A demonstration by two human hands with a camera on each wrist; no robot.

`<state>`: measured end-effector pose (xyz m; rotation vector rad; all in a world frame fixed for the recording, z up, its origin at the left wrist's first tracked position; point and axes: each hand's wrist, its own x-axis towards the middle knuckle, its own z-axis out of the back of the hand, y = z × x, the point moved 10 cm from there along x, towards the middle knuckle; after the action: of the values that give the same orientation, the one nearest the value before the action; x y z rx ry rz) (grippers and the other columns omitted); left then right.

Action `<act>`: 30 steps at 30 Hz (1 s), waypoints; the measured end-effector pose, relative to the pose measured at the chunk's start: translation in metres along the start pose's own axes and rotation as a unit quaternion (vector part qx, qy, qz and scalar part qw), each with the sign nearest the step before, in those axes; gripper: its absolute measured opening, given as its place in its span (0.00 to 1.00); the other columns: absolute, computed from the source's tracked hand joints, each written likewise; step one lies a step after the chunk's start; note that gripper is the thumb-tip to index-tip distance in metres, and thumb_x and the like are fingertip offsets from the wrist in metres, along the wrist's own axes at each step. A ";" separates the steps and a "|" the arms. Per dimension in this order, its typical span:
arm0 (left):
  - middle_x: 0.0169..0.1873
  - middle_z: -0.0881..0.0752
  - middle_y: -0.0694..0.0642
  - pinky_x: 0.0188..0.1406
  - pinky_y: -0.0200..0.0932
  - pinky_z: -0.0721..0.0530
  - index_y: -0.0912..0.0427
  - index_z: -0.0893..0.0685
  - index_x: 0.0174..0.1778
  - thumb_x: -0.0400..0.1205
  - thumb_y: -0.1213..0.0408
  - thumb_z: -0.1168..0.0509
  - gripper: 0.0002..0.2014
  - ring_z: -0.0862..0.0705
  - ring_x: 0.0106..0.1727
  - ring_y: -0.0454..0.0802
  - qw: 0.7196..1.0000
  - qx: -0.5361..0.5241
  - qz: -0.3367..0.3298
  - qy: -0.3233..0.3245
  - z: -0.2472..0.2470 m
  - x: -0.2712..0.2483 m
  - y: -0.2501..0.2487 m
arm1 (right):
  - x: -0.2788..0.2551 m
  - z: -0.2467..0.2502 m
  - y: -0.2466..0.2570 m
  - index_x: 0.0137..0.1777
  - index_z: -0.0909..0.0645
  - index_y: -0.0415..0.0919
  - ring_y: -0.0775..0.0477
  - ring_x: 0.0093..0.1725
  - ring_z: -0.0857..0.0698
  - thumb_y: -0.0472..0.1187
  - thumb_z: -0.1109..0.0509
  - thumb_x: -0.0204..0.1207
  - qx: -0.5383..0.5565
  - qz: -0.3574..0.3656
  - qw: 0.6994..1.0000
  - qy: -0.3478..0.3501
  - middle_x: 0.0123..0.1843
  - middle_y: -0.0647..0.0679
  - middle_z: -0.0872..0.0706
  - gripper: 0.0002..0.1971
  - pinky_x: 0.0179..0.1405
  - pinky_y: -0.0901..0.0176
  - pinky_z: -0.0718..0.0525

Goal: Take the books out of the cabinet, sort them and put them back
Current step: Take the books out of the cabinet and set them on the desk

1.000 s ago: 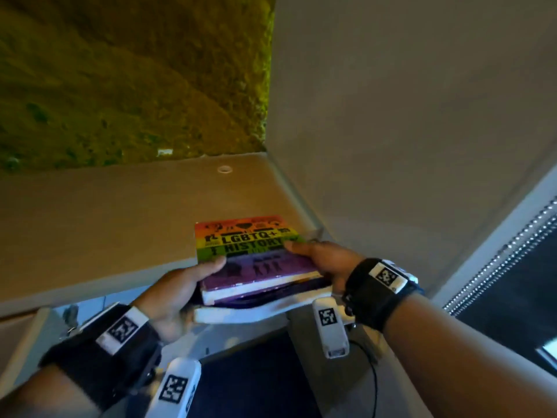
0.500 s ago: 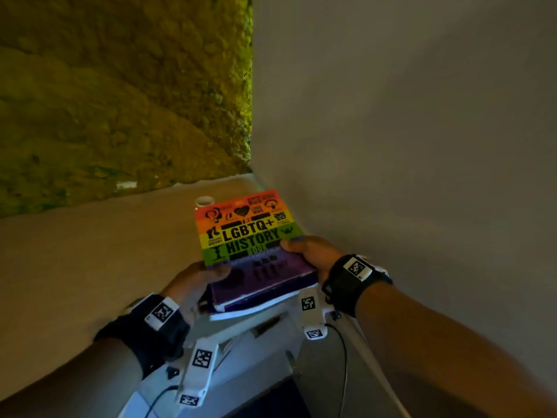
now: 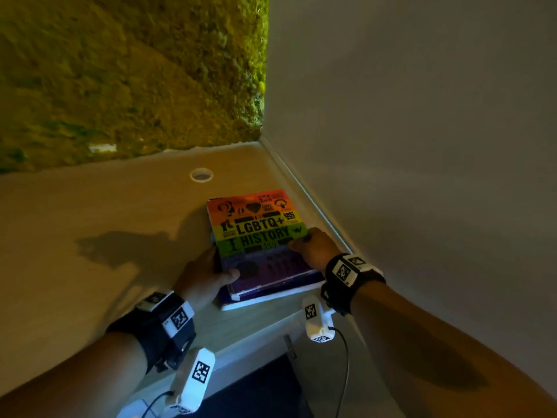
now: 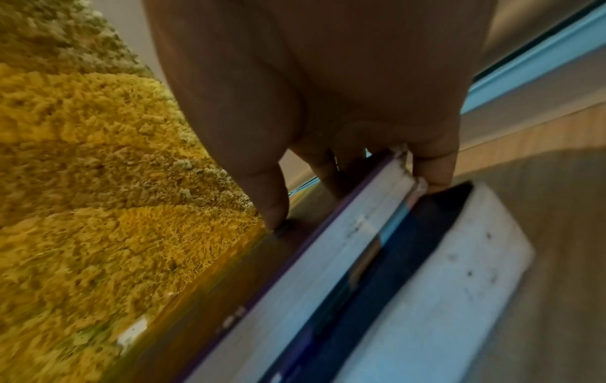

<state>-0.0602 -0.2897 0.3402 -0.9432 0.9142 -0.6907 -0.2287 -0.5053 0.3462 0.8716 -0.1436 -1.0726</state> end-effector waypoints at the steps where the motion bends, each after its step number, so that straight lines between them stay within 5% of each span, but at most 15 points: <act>1: 0.58 0.12 0.48 0.64 0.60 0.17 0.46 0.18 0.58 0.67 0.49 0.23 0.24 0.13 0.58 0.53 1.000 -0.009 0.002 -0.010 0.000 -0.012 -0.007 | -0.004 0.000 0.002 0.60 0.15 0.37 0.37 0.55 0.11 0.56 0.24 0.74 -0.024 0.006 1.000 -0.003 0.55 0.41 0.10 0.24 0.46 0.52 0.19; 4: 0.47 0.14 0.55 0.47 0.49 0.15 0.51 0.18 0.49 0.81 0.66 0.29 0.07 0.14 0.45 0.52 0.995 -0.084 0.046 -0.022 -0.009 -0.045 0.002 | -0.024 -0.001 -0.001 0.68 0.22 0.37 0.34 0.61 0.14 0.52 0.23 0.76 -0.062 0.035 0.997 -0.029 0.63 0.38 0.14 0.26 0.51 0.51 0.20; 7: 0.47 0.16 0.56 0.49 0.42 0.16 0.56 0.22 0.61 0.84 0.71 0.34 0.11 0.16 0.46 0.50 0.987 -0.143 0.072 -0.022 -0.021 -0.089 0.029 | -0.059 -0.002 -0.004 0.74 0.21 0.40 0.31 0.66 0.15 0.46 0.24 0.77 -0.069 0.079 0.993 -0.045 0.66 0.32 0.14 0.26 0.64 0.46 0.17; 11: 0.38 0.13 0.56 0.42 0.41 0.17 0.59 0.16 0.56 0.86 0.71 0.38 0.07 0.13 0.33 0.44 0.981 -0.157 0.062 -0.095 -0.022 -0.157 0.083 | -0.135 0.004 -0.026 0.61 0.13 0.47 0.39 0.68 0.19 0.48 0.26 0.76 -0.010 0.135 0.977 -0.164 0.68 0.36 0.19 0.15 0.75 0.55 0.26; 13: 0.34 0.14 0.56 0.31 0.34 0.19 0.59 0.16 0.52 0.86 0.71 0.38 0.06 0.14 0.27 0.42 0.976 -0.159 0.086 -0.124 -0.023 -0.188 0.124 | -0.181 -0.017 -0.032 0.55 0.13 0.46 0.38 0.66 0.21 0.48 0.32 0.76 0.017 0.205 0.962 -0.178 0.63 0.39 0.18 0.12 0.73 0.54 0.27; 17: 0.33 0.17 0.59 0.21 0.30 0.28 0.60 0.17 0.48 0.86 0.70 0.37 0.05 0.16 0.21 0.45 0.966 -0.154 0.182 -0.103 -0.030 -0.215 0.207 | -0.230 -0.097 -0.049 0.48 0.14 0.42 0.47 0.47 0.18 0.45 0.33 0.81 0.032 0.255 0.964 -0.069 0.44 0.57 0.19 0.08 0.50 0.56 0.21; 19: 0.33 0.20 0.62 0.20 0.30 0.33 0.61 0.17 0.46 0.86 0.71 0.37 0.05 0.20 0.19 0.47 0.966 -0.108 0.211 -0.101 -0.023 -0.205 0.240 | -0.224 -0.144 -0.060 0.52 0.15 0.42 0.46 0.44 0.15 0.43 0.31 0.84 0.022 0.243 0.970 0.001 0.45 0.49 0.13 0.06 0.45 0.54 0.19; 22: 0.42 0.18 0.65 0.18 0.34 0.33 0.65 0.17 0.50 0.84 0.70 0.33 0.02 0.20 0.26 0.51 0.966 -0.039 0.235 -0.101 -0.019 -0.170 0.290 | -0.187 -0.213 -0.079 0.60 0.15 0.43 0.47 0.49 0.13 0.44 0.31 0.84 0.016 0.201 0.976 0.078 0.52 0.44 0.10 0.09 0.52 0.53 0.16; 24: 0.58 0.17 0.65 0.34 0.43 0.18 0.61 0.21 0.67 0.82 0.57 0.29 0.20 0.14 0.47 0.61 0.967 0.047 0.226 -0.103 -0.007 -0.128 0.333 | -0.147 -0.260 -0.092 0.64 0.16 0.42 0.44 0.52 0.13 0.44 0.30 0.83 0.006 0.173 0.980 0.097 0.54 0.42 0.09 0.13 0.51 0.56 0.18; 26: 0.66 0.20 0.67 0.46 0.54 0.17 0.58 0.29 0.77 0.80 0.49 0.29 0.32 0.16 0.58 0.69 0.958 0.125 0.225 -0.124 0.006 -0.100 0.372 | -0.112 -0.304 -0.105 0.67 0.17 0.42 0.38 0.57 0.12 0.45 0.30 0.83 -0.027 0.157 0.982 0.102 0.58 0.39 0.10 0.15 0.55 0.54 0.17; 30: 0.45 0.24 0.63 0.31 0.51 0.26 0.54 0.34 0.68 0.82 0.54 0.30 0.24 0.24 0.35 0.59 0.953 -0.037 0.243 -0.179 0.011 -0.071 0.441 | -0.062 -0.384 -0.112 0.76 0.22 0.41 0.37 0.72 0.18 0.51 0.35 0.82 -0.114 0.221 0.962 0.110 0.73 0.40 0.17 0.26 0.68 0.51 0.21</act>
<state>-0.0359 -0.0361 -0.0267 -0.8284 0.8052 -0.0590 -0.1471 -0.2647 0.0317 0.7017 -0.0234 -0.5568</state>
